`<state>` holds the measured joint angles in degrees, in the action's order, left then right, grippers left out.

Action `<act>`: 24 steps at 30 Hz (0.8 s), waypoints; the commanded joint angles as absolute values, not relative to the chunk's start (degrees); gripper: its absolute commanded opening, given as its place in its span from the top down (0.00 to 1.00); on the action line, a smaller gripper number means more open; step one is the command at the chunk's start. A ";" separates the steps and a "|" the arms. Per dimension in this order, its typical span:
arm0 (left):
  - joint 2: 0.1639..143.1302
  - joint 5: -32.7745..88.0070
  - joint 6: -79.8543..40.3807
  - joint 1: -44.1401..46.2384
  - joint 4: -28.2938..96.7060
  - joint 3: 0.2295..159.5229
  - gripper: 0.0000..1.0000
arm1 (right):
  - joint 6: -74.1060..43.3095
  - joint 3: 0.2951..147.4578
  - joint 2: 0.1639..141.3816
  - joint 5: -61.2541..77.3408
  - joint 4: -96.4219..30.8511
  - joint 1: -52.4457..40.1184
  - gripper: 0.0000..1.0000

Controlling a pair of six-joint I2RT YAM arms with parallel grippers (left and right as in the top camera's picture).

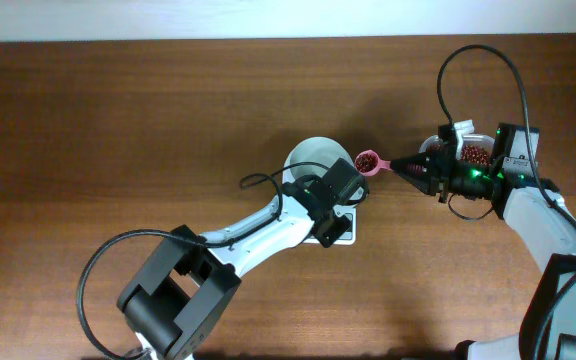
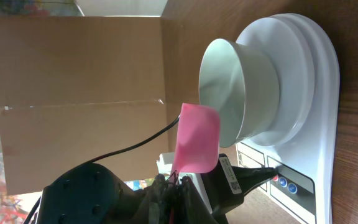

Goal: Scoop and weigh 50g on scale

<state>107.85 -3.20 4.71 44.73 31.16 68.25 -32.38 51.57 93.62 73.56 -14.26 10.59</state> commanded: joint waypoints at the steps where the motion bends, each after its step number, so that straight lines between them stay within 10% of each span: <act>1: 108.44 -2.33 3.92 44.86 32.47 68.14 1.00 | -31.83 51.66 94.02 73.69 -14.09 10.02 0.96; 24: 108.75 0.21 3.46 44.86 32.80 67.44 1.00 | -31.81 51.66 94.02 73.23 -14.09 10.02 0.96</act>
<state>107.92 -1.30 4.23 44.73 31.75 68.14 -32.40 51.57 93.62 73.54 -14.26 10.59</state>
